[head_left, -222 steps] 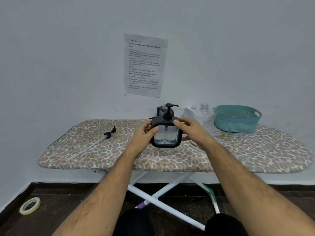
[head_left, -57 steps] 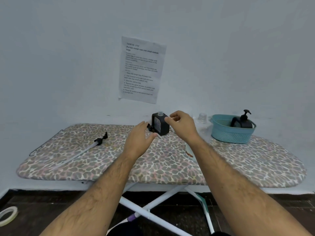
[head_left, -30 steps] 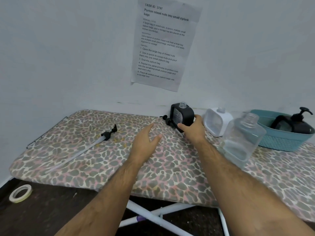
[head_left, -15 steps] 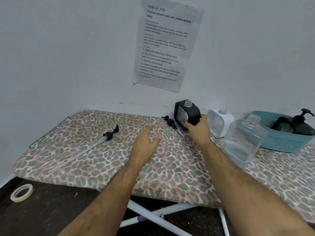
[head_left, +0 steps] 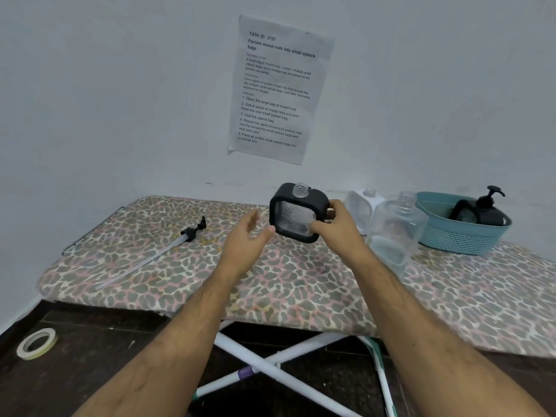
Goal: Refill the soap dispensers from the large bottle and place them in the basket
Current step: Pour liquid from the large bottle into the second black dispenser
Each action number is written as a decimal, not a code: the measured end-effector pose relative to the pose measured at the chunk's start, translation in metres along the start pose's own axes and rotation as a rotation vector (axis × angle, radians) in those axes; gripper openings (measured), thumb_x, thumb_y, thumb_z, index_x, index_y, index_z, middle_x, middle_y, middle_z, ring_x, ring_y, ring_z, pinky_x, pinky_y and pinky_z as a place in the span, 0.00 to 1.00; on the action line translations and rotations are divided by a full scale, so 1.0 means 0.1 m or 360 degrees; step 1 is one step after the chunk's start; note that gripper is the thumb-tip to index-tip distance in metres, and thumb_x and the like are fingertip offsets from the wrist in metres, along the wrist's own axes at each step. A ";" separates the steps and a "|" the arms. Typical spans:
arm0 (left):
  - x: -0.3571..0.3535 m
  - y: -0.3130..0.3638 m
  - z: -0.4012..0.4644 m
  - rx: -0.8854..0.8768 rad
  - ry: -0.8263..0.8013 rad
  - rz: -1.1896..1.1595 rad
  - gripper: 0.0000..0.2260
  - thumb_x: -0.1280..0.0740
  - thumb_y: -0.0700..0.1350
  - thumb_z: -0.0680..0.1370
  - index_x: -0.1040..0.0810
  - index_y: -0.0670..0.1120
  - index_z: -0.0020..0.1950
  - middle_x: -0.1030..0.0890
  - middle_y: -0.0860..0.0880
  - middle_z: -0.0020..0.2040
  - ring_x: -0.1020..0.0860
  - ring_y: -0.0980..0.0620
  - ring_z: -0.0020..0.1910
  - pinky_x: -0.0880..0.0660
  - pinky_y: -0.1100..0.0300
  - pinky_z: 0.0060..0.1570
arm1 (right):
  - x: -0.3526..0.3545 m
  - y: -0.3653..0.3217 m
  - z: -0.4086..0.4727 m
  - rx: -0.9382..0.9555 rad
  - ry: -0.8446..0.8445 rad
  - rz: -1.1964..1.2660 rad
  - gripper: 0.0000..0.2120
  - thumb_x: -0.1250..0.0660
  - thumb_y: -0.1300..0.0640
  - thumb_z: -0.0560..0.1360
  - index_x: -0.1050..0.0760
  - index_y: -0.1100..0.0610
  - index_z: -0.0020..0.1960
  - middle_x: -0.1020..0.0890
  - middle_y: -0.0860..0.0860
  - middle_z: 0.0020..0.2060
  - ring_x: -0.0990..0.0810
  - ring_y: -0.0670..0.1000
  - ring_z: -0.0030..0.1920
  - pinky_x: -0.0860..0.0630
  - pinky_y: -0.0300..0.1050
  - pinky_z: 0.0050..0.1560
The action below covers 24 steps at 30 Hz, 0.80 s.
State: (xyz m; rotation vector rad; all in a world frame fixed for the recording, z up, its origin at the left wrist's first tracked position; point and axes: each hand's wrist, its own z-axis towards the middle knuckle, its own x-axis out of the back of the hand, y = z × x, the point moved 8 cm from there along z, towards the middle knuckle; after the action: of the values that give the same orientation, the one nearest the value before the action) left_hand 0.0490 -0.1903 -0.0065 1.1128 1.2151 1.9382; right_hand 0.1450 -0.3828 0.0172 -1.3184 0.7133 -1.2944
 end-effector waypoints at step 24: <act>-0.38 0.04 -0.58 0.0002 -0.0308 -0.0254 0.29 0.24 0.38 0.72 0.30 0.44 0.70 0.21 0.48 0.60 0.21 0.53 0.57 0.23 0.71 0.43 | 0.03 0.40 -0.80 -0.0239 -0.0239 -0.0010 0.21 0.36 0.67 0.71 0.30 0.56 0.63 0.21 0.55 0.53 0.19 0.54 0.52 0.19 0.55 0.52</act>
State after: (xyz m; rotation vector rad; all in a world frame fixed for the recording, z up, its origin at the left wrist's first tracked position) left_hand 0.0159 -0.2474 -0.0299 1.1386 1.1626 1.6700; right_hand 0.0809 -0.4165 -0.0361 -1.5234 0.7120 -1.1505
